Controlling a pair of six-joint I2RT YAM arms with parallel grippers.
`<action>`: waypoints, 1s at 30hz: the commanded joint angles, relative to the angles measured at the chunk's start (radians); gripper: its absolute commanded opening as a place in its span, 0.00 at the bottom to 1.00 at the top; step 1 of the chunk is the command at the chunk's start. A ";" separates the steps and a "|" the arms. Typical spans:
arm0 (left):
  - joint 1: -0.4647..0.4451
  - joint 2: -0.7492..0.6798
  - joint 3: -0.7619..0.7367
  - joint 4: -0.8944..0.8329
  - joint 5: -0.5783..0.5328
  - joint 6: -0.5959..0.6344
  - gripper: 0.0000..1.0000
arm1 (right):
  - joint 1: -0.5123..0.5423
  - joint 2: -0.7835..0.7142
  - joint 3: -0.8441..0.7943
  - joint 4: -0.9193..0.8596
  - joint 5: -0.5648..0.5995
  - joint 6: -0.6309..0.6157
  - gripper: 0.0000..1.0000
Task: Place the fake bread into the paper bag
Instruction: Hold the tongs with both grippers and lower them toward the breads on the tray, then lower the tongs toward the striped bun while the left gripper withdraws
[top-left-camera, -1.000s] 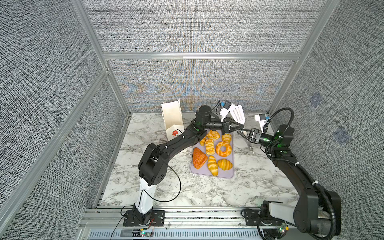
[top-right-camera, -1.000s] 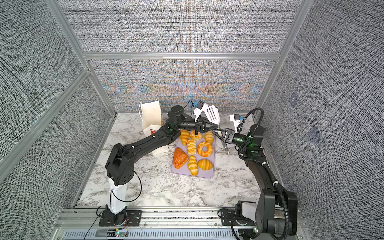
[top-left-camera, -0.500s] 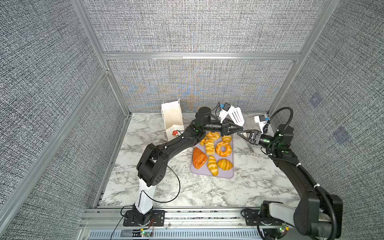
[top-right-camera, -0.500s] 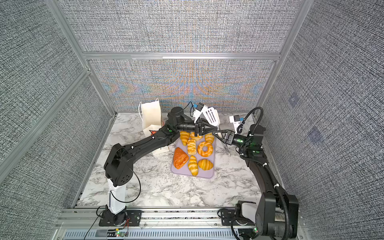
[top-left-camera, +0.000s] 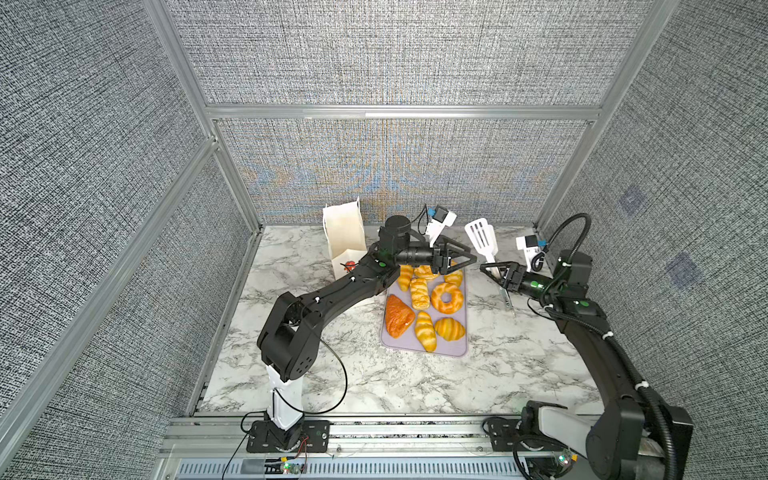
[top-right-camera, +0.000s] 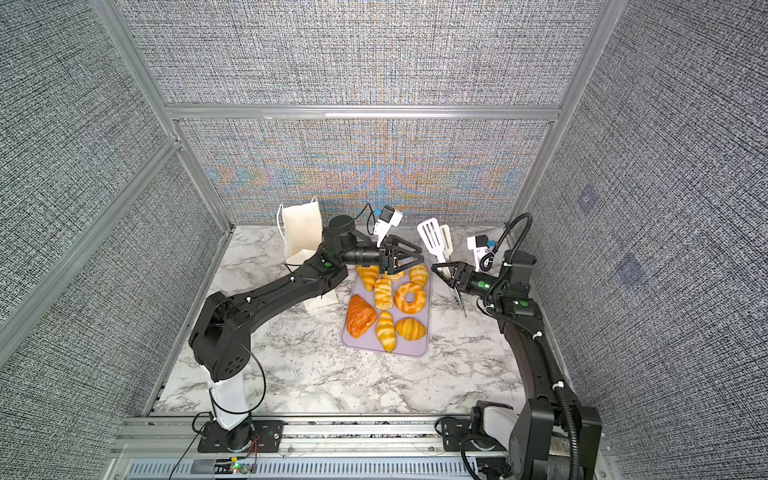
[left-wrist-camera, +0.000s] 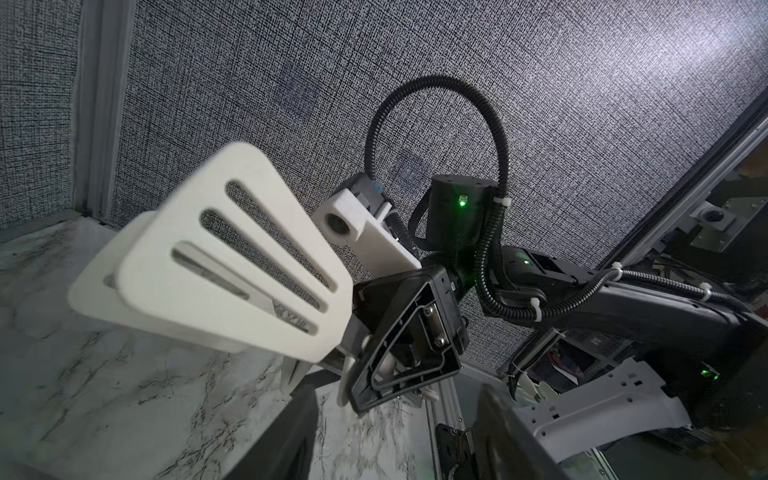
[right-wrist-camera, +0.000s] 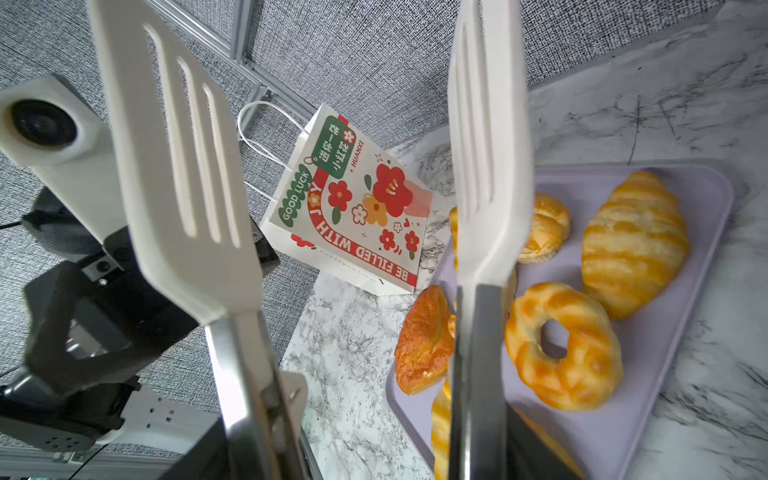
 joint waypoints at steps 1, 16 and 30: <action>0.000 -0.028 -0.013 -0.066 -0.056 0.074 0.65 | -0.001 -0.018 0.019 -0.147 0.080 -0.112 0.70; -0.020 -0.195 -0.197 -0.334 -0.320 0.215 0.69 | 0.041 -0.089 0.055 -0.513 0.501 -0.290 0.69; -0.101 -0.448 -0.499 -0.527 -0.685 0.217 0.68 | 0.225 -0.132 0.098 -0.667 0.801 -0.302 0.67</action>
